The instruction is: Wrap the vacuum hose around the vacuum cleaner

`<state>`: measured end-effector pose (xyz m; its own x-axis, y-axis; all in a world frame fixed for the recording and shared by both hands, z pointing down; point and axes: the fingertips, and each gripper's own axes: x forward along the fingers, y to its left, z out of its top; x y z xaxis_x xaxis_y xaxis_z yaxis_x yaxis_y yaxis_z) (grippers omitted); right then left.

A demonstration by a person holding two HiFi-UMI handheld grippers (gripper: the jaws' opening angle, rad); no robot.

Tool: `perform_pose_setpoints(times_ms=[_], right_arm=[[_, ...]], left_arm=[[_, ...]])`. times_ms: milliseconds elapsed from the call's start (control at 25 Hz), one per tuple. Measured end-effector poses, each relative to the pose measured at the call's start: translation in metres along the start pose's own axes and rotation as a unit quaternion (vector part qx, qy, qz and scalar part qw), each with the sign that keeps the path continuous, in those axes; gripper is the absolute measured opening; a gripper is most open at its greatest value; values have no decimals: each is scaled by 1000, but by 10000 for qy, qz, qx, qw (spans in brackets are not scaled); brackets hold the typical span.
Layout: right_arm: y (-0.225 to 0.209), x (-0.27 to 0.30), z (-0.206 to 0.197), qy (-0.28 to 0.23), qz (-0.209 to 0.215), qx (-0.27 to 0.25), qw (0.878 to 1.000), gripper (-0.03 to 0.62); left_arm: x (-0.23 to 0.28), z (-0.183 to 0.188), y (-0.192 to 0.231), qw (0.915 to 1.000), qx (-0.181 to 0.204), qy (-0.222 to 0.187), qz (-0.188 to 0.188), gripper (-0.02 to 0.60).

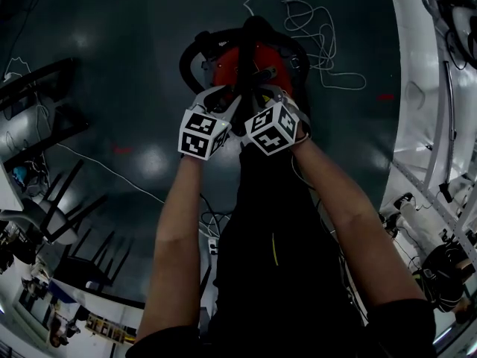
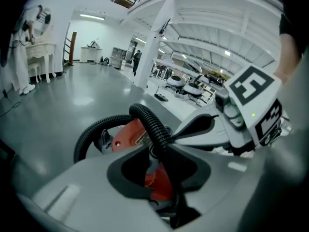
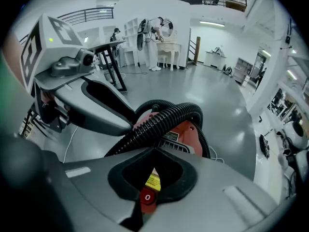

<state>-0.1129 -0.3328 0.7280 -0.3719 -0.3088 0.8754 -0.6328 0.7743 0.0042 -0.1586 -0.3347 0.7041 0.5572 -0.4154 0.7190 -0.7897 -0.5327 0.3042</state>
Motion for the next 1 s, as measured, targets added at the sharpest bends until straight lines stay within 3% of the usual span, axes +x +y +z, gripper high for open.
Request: perform_pose_setpoints(times_ms=[40, 120, 280, 640, 800, 1000], right_arm=[[-1, 0, -1, 7, -28, -16, 10000, -2], [-3, -2, -2, 12, -91, -29, 10000, -2], [-9, -5, -8, 96, -225, 15, 9997, -2], [-38, -11, -38, 525, -711, 164, 9960, -3], [-56, -15, -54, 794, -1109, 286, 9902, -3], [-72, -19, -85, 1275, -1320, 563, 9814, -3]], left_arm=[[0, -3, 2, 9999, 46, 69, 98, 84], [-2, -10, 5, 9997, 79, 158, 176, 67], [-7, -14, 5, 9997, -146, 158, 136, 66], [0, -9, -3, 9997, -26, 222, 76, 66], [2, -6, -8, 9998, 14, 198, 52, 66], [2, -3, -10, 9998, -24, 179, -8, 66]])
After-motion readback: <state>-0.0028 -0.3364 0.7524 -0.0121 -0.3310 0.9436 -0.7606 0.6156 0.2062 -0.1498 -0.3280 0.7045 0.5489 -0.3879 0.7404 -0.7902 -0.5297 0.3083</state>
